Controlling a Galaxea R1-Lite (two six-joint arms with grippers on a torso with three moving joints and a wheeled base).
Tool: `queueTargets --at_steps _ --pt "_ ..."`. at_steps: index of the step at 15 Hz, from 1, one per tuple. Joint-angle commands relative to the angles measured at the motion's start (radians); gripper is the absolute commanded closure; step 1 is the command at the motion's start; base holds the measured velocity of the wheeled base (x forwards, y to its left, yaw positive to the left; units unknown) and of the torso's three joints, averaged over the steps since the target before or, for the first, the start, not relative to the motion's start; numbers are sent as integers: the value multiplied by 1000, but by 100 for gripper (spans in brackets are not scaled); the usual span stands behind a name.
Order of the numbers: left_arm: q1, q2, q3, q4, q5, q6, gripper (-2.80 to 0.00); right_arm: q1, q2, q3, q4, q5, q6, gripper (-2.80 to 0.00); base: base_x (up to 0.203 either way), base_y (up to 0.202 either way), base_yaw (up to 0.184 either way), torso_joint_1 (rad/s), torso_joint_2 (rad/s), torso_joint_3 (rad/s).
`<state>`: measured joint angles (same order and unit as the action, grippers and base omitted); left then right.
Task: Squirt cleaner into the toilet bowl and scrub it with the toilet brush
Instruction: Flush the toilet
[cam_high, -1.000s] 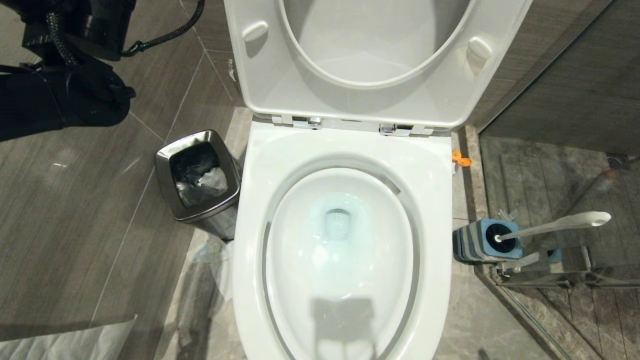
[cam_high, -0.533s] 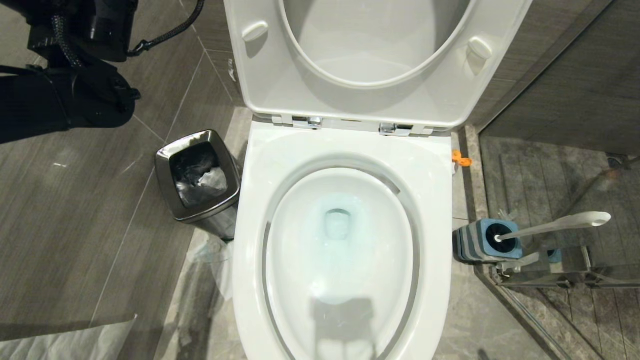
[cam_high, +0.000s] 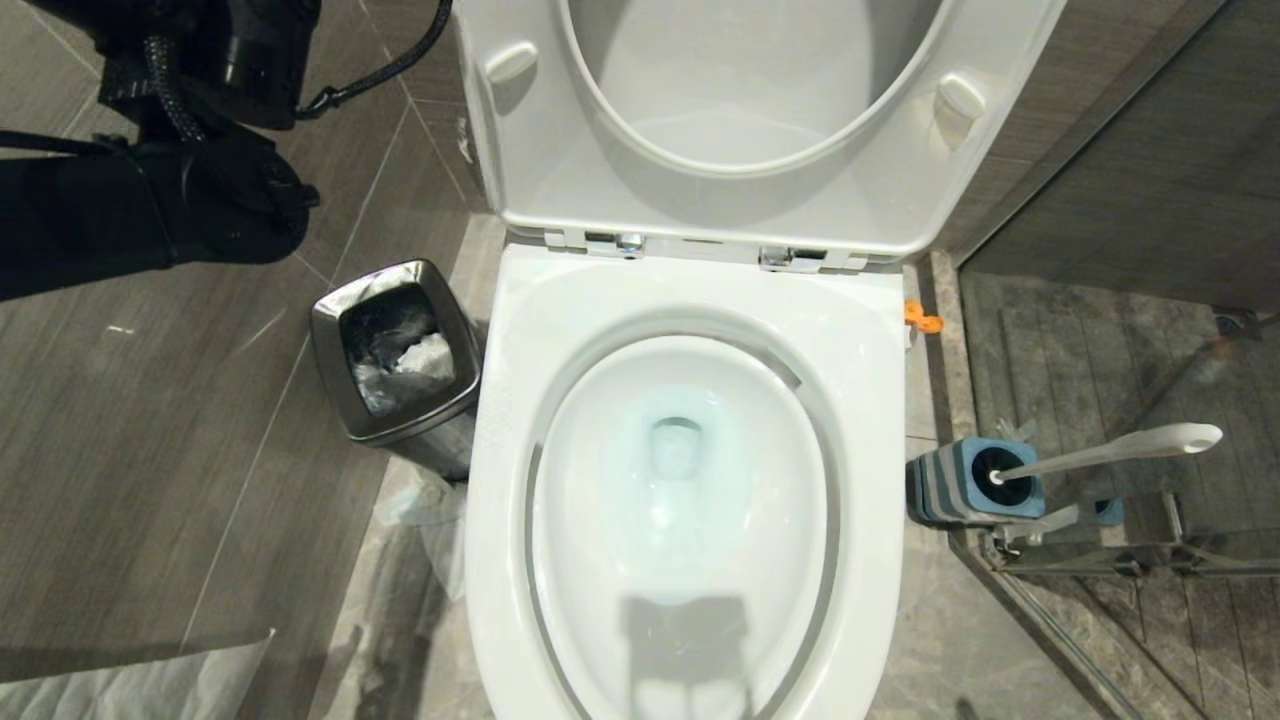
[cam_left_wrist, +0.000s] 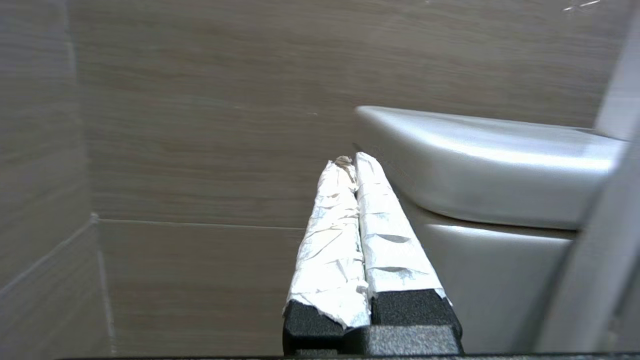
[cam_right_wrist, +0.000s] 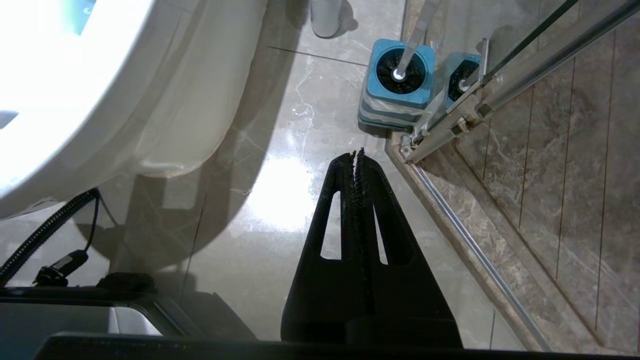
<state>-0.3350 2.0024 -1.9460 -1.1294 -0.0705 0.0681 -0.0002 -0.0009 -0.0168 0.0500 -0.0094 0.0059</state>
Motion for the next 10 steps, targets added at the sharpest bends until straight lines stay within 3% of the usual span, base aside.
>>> queueTargets --at_steps 1,5,10 --pt "-27 14 2 -20 -3 3 0 0 1 0 1 0 0 0 0 0 0 0 0 0" --pt "-60 37 2 -14 -5 17 0 0 1 0 1 0 0 0 0 0 0 0 0 0" --pt "-48 67 2 -16 -3 30 0 0 1 0 1 0 0 0 0 0 0 0 0 0"
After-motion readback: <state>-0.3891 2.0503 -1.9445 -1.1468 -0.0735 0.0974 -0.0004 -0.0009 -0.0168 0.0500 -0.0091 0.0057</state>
